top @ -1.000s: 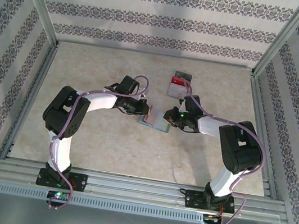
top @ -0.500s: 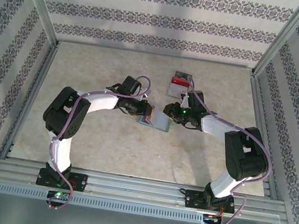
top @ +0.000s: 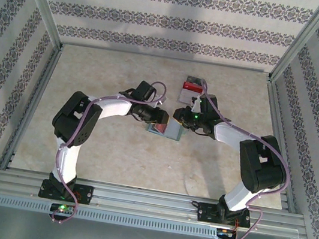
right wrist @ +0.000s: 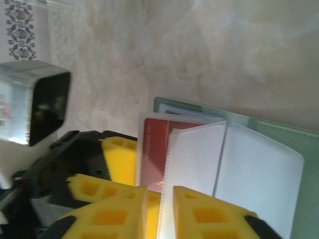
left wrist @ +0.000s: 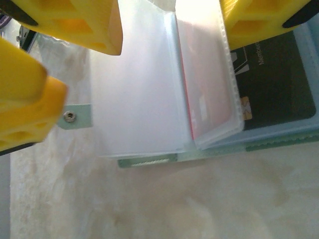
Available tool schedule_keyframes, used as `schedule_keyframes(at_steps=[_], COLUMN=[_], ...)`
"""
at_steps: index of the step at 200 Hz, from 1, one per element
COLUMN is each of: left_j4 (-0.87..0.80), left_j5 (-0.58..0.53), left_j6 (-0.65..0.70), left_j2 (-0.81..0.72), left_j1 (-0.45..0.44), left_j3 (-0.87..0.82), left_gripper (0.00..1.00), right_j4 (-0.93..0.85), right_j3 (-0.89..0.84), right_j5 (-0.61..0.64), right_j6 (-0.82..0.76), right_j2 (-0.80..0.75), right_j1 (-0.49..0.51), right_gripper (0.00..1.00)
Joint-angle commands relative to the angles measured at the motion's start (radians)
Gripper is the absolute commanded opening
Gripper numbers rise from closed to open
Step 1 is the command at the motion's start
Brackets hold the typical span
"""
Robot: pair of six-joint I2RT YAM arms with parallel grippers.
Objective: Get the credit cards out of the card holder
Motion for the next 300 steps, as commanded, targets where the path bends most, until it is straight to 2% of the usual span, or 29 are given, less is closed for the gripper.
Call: schedule_keyframes(at_steps=[1, 32, 67, 149, 179, 231, 248, 300], left_j4=[-0.045, -0.042, -0.042, -0.059, -0.034, -0.077, -0.078, 0.016], left_j5=[-0.008, -0.006, -0.006, -0.043, -0.05, -0.075, -0.058, 0.09], left_j6=[0.028, 0.028, 0.03, 0.043, 0.028, 0.056, 0.061, 0.019], left_j2=[0.017, 0.019, 0.019, -0.022, -0.062, -0.176, -0.201, -0.148], left_j1=[-0.012, -0.016, -0.018, -0.012, 0.013, 0.091, 0.104, 0.087], left_j3=[0.022, 0.02, 0.019, 0.005, -0.031, -0.088, -0.099, -0.084], left_gripper=[0.45, 0.46, 0.46, 0.48, 0.5, 0.52, 0.48, 0.24], right_j4=[0.043, 0.054, 0.047, -0.141, -0.226, -0.253, -0.251, -0.252], right_j3=[0.036, 0.058, 0.075, 0.042, 0.044, 0.017, 0.015, 0.015], right_j5=[-0.032, -0.026, -0.014, 0.101, 0.146, 0.179, 0.173, 0.16], right_j6=[0.03, 0.046, 0.05, -0.04, -0.099, -0.132, -0.14, -0.155], right_j2=[0.023, 0.06, 0.087, 0.048, 0.026, 0.026, 0.033, 0.051], right_j1=[0.019, 0.034, 0.042, 0.02, 0.015, 0.004, -0.002, -0.014], right_gripper=[0.15, 0.1, 0.1, 0.09, 0.09, 0.1, 0.1, 0.1])
